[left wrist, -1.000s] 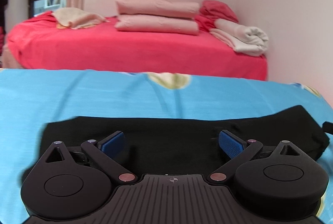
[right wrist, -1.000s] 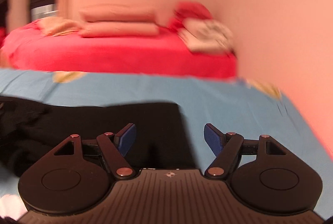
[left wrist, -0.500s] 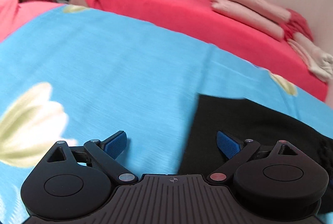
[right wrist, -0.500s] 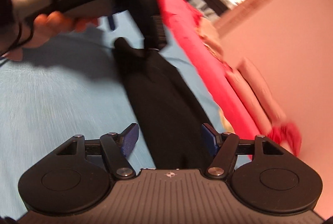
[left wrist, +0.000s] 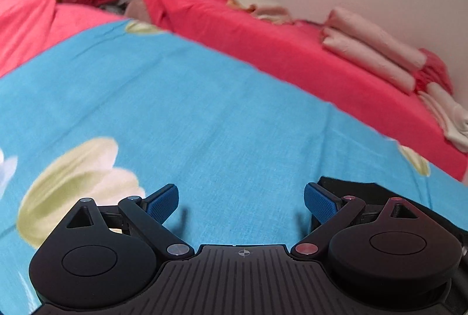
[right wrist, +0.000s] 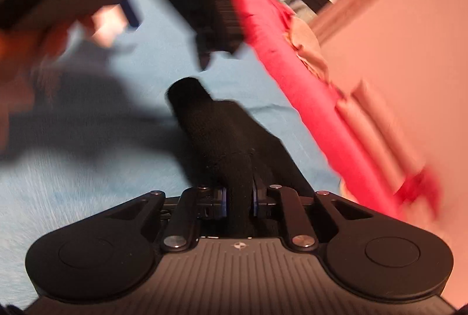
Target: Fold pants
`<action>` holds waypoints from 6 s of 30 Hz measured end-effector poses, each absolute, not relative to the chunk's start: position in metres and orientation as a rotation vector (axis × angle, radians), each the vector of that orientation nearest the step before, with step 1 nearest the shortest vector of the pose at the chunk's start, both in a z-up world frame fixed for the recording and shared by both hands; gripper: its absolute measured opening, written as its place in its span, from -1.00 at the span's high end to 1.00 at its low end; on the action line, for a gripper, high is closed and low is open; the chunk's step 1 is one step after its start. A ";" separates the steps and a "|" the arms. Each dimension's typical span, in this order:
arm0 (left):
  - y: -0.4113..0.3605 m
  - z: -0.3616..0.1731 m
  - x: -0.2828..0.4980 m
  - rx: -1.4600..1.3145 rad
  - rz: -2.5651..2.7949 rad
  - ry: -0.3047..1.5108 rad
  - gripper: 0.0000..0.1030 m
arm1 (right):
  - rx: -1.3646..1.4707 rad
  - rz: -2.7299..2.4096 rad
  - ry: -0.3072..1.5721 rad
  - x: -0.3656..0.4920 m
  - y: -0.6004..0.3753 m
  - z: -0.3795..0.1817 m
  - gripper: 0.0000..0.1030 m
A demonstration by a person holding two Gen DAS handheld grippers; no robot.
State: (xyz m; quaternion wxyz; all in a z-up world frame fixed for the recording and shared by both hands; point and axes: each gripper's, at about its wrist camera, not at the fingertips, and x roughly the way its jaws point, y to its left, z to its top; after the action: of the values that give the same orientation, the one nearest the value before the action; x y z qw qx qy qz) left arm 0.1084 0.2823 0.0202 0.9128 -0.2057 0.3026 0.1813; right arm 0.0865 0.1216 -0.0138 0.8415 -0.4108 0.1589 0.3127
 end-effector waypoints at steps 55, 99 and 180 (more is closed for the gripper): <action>-0.055 0.031 0.248 0.065 -0.359 0.673 -1.00 | 0.612 0.234 0.633 0.203 -0.338 0.015 0.58; 0.000 0.006 0.265 -0.565 -0.525 0.972 -1.00 | 0.517 0.286 0.788 0.230 -0.323 0.015 -0.07; -0.094 0.038 0.135 0.176 -0.111 0.839 -1.00 | 0.173 -0.012 0.737 0.068 -0.272 0.033 -0.81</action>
State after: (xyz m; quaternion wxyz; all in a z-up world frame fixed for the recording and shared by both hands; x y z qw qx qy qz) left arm 0.1346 -0.0938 0.0376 0.9080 0.0855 0.4066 -0.0536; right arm 0.0681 -0.2720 0.0326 0.9292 0.0846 0.3598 -0.0059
